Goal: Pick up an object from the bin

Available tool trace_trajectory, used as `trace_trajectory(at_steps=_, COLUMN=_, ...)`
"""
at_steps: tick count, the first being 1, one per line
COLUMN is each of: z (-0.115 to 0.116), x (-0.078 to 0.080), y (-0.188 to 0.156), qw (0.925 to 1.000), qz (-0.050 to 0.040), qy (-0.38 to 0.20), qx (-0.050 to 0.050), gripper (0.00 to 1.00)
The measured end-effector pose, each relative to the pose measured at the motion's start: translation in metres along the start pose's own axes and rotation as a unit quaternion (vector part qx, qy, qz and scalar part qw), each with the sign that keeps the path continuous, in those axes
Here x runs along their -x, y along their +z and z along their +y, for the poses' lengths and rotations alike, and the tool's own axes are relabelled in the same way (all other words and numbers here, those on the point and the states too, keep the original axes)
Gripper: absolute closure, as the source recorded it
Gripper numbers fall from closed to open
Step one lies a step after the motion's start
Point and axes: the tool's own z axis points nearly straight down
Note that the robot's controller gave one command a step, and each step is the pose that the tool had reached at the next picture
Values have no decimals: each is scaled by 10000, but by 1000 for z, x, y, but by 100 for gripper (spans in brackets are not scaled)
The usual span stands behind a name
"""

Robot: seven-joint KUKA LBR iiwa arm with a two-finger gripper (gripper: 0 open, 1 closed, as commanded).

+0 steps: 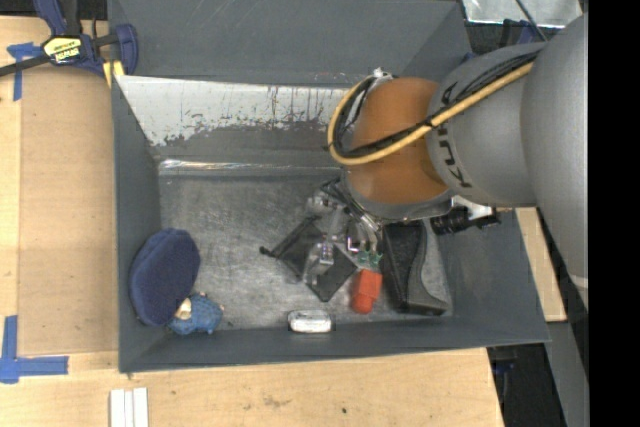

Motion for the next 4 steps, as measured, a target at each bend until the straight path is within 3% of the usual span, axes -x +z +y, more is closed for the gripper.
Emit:
trace_trajectory(at_steps=1, z=-4, x=-9, y=1, qw=9984, qz=43, qy=569, qx=-16, gripper=0)
trace_trajectory(at_steps=2, z=0, x=-5, y=27, qw=9860, qz=24, qy=1668, qx=-6, gripper=0)
trace_trajectory(at_steps=3, z=17, x=-11, y=26, qw=9688, qz=-16, qy=2478, qx=-11, gripper=0)
trace_trajectory(at_steps=4, z=18, x=-8, y=24, qw=9689, qz=-70, qy=2473, qx=16, gripper=100)
